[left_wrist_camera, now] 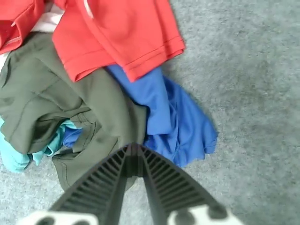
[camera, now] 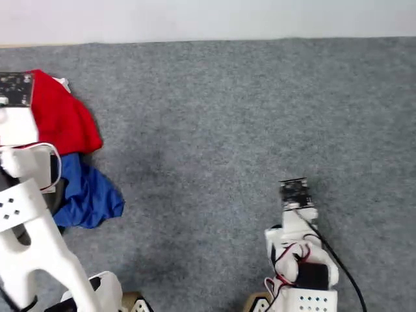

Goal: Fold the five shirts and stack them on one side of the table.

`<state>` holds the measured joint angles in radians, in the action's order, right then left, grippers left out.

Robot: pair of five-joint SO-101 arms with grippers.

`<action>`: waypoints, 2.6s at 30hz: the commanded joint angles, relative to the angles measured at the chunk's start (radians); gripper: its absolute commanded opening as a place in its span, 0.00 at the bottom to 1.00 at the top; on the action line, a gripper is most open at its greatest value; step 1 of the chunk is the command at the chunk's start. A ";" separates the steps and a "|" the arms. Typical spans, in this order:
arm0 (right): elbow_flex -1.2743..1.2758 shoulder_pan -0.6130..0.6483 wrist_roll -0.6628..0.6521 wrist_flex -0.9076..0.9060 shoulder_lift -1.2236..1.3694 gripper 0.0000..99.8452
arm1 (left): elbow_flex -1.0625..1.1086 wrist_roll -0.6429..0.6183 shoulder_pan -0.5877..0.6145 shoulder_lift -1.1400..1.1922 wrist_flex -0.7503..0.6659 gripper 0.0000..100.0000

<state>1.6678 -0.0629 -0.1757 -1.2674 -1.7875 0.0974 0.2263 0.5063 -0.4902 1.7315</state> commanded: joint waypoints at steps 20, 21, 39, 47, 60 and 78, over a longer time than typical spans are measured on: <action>-0.628 -0.182 -0.216 -0.170 0.334 0.01 | -0.010 0.055 0.160 0.147 0.014 0.09; -0.669 -0.180 -0.215 -0.182 0.398 0.01 | -0.015 0.068 0.176 0.157 0.014 0.09; -1.157 -0.183 -0.219 -0.427 0.967 0.01 | -0.016 0.086 0.233 0.338 -0.006 0.24; -1.158 -0.180 -0.221 -0.467 0.967 0.01 | -0.013 0.086 0.233 0.417 -0.121 0.24; -1.158 -0.180 -0.219 -0.466 0.967 0.01 | -0.013 0.029 0.227 0.660 -0.256 0.23; -1.155 -0.180 -0.213 -0.456 0.967 0.01 | -0.018 0.029 -0.132 0.149 -0.074 0.00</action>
<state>0.5662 -0.2409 -0.3890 -1.7246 -0.8255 0.0990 0.2601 0.4695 -0.1435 1.6441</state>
